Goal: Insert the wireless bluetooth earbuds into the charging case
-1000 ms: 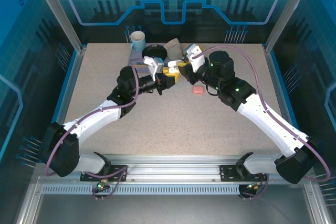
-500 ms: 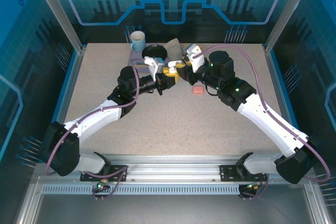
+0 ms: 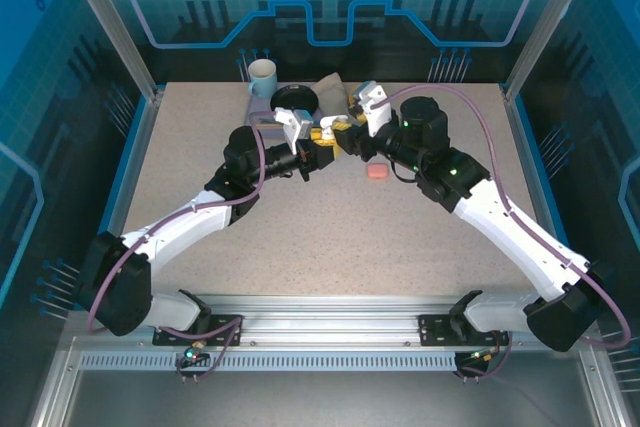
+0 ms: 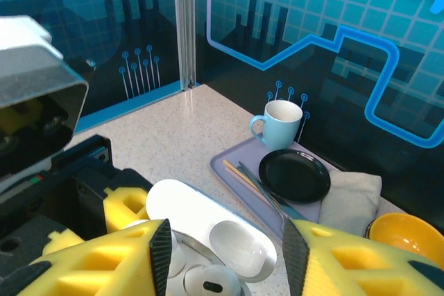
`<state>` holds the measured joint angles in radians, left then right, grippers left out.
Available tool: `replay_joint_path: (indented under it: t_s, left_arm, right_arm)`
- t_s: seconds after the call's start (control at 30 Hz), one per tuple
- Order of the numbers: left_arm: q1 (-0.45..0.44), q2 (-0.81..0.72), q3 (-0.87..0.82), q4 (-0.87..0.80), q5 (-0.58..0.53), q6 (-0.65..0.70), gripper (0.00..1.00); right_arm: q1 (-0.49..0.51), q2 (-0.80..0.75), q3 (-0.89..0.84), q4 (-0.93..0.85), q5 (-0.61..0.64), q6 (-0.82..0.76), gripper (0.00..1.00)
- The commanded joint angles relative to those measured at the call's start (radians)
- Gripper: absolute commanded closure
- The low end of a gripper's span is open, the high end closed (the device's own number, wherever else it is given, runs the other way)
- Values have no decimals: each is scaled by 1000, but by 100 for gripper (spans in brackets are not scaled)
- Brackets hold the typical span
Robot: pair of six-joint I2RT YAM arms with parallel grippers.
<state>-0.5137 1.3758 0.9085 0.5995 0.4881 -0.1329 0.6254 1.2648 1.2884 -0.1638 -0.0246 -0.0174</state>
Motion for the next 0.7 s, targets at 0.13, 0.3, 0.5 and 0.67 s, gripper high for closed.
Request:
replay_joint_path:
  t_s: [0.13, 0.3, 0.5, 0.67]
  left_arm:
    - [-8, 8, 21, 40, 18, -4, 100]
    - [-8, 7, 17, 45, 24, 0, 100]
    - [-8, 2, 1, 51, 40, 21, 100]
    - [-8, 2, -6, 82, 41, 21, 100]
  right_arm:
    - [-28, -35, 43, 65, 3, 89, 42]
    - [-66, -35, 51, 76, 5, 172, 39]
    - [-212, 13, 129, -32, -78, 341, 35]
    - [-257, 39, 135, -99, -101, 393, 36]
